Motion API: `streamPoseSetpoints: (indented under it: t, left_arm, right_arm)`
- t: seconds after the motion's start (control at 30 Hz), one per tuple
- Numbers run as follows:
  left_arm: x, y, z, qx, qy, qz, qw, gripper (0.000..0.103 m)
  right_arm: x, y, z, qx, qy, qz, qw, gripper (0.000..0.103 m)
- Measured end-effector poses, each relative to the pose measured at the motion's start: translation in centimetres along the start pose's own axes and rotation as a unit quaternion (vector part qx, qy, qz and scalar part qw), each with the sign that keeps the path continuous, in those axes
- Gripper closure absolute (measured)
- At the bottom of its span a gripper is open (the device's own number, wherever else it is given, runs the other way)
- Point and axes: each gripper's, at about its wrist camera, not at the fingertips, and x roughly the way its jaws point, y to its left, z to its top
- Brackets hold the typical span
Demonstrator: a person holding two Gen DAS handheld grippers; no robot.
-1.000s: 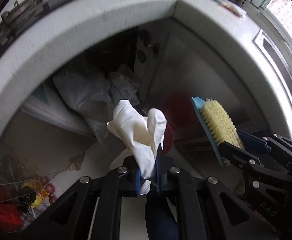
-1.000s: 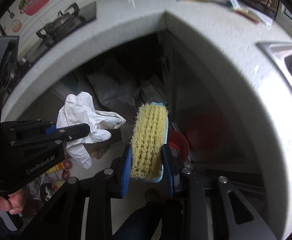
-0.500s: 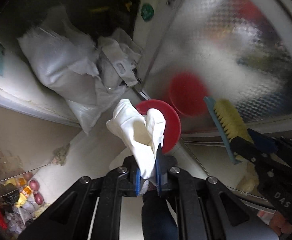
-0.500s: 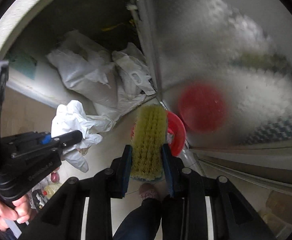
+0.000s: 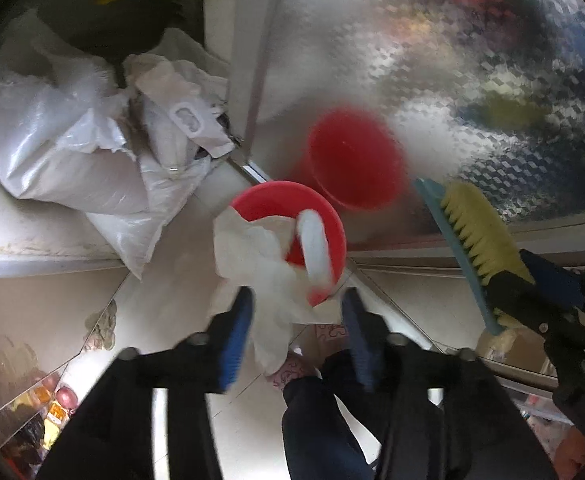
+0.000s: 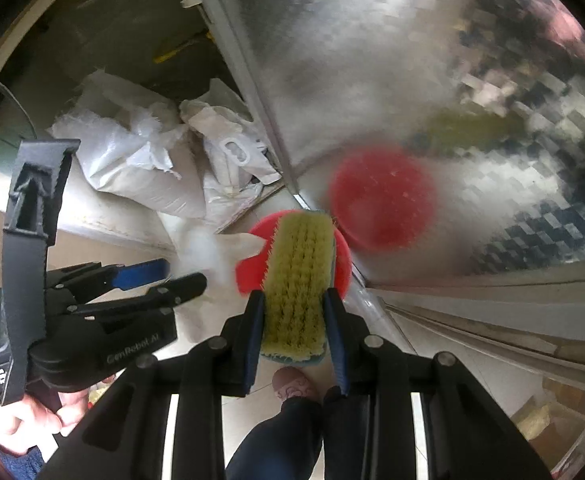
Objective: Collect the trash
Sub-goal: 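Lower the gloves and brush to the red bin and open the left tool over it, then raise both tools back up over the counter items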
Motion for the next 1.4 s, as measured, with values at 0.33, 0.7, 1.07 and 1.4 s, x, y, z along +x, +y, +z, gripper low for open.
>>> streamPoseSetpoints:
  t: [0.33,0.7,1.07,1.4]
  left_arm:
    - [-0.9,1.1,0.2,-0.010,-0.013,0.031,0.9994,0.018]
    - [-3.3,4.6,-2.0,-0.050,-0.040,0.069,0.9956,0.000]
    - [-3.5,6.7,-3.9,-0.081,-0.033,0.079,0.9930,0.000]
    - [-6.1,6.7,-6.5,-0.111,-0.037,0.088,0.9892,0.000]
  right_arm:
    - [-0.6,0.0,-0.2,-0.012,0.004,0.011,1.000,0.075]
    - [0.9,2.0,0.2,-0.053,0.017,0.022,0.998,0.075]
    - [3.8,4.1,0.4,-0.107,0.043,0.028,0.993,0.064]
    - [2.1,4.5,-0.5,-0.127,0.024,0.004,0.992,0.021]
